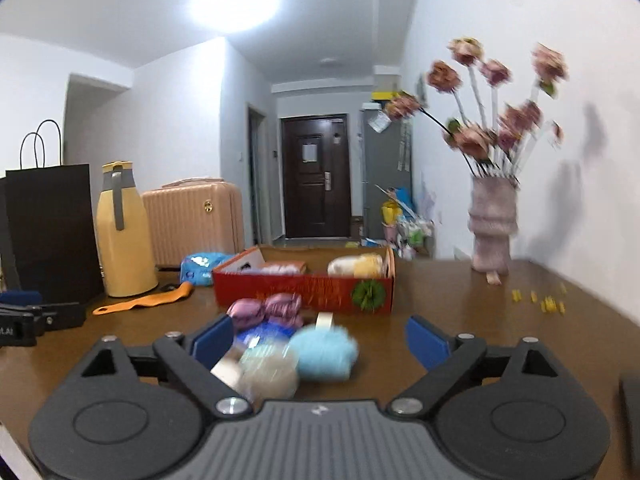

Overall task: Organize soft objects
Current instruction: 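Move both grippers back over the pile toward the pink satin scrunchie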

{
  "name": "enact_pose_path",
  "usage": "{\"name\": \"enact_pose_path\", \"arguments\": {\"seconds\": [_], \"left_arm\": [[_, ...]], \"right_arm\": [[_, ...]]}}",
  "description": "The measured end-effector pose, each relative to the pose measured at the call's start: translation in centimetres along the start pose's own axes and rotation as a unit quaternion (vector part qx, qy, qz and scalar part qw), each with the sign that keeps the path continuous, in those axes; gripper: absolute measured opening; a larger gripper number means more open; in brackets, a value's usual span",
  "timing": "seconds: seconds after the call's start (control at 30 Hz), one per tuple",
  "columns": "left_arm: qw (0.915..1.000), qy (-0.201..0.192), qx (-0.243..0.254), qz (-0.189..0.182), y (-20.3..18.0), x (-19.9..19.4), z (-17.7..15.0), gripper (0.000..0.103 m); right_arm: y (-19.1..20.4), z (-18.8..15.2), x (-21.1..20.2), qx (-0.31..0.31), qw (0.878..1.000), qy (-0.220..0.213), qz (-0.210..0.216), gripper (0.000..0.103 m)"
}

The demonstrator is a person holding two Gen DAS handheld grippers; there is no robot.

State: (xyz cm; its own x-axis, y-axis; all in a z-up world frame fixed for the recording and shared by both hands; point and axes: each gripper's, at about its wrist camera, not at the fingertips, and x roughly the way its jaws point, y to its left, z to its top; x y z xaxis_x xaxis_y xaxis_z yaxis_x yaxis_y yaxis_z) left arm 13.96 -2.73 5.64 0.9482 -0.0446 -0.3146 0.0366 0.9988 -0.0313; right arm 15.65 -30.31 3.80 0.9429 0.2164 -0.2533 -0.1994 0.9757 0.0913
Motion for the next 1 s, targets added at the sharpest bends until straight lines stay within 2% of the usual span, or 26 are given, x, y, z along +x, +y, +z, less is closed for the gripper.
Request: {"name": "enact_pose_path", "arguments": {"seconds": [0.1, 0.3, 0.57, 0.67, 0.8, 0.87, 0.93, 1.0], "left_arm": [[0.9998, 0.019, 0.004, -0.007, 0.0, -0.8, -1.1, 0.103], [0.9996, 0.02, 0.014, -0.014, -0.5, -0.5, -1.2, 0.103], [0.999, 0.041, 0.003, -0.017, -0.7, 3.2, -0.8, 0.103], [0.9987, 0.046, -0.002, -0.023, -0.6, 5.4, -0.2, 0.103], [0.9976, 0.046, -0.025, -0.045, 0.5, 10.1, 2.1, 0.102], [0.9964, 0.045, -0.036, -0.063, 1.1, 13.4, 3.6, 0.1], [0.9951, 0.06, -0.037, -0.069, 1.4, 17.3, 4.8, 0.095], [0.9939, 0.074, -0.027, -0.077, 1.4, 20.8, 5.5, 0.093]], "right_arm": [[1.2, -1.9, -1.4, 0.013, 0.999, 0.031, 0.023, 0.093], [2.5, -2.4, -1.8, -0.017, 0.999, 0.033, 0.023, 0.093], [0.6, -1.6, 1.7, 0.002, 0.998, 0.055, 0.008, 0.091], [-0.4, -0.9, 3.8, 0.014, 0.998, 0.063, 0.007, 0.09], [-2.0, 1.7, 7.9, 0.024, 0.997, 0.06, 0.03, 0.085], [-2.8, 3.5, 11.3, 0.021, 0.997, 0.058, 0.042, 0.085], [-3.5, 5.2, 15.2, 0.024, 0.996, 0.068, 0.046, 0.075], [-4.1, 6.3, 19.2, 0.034, 0.994, 0.087, 0.06, 0.074]]}}
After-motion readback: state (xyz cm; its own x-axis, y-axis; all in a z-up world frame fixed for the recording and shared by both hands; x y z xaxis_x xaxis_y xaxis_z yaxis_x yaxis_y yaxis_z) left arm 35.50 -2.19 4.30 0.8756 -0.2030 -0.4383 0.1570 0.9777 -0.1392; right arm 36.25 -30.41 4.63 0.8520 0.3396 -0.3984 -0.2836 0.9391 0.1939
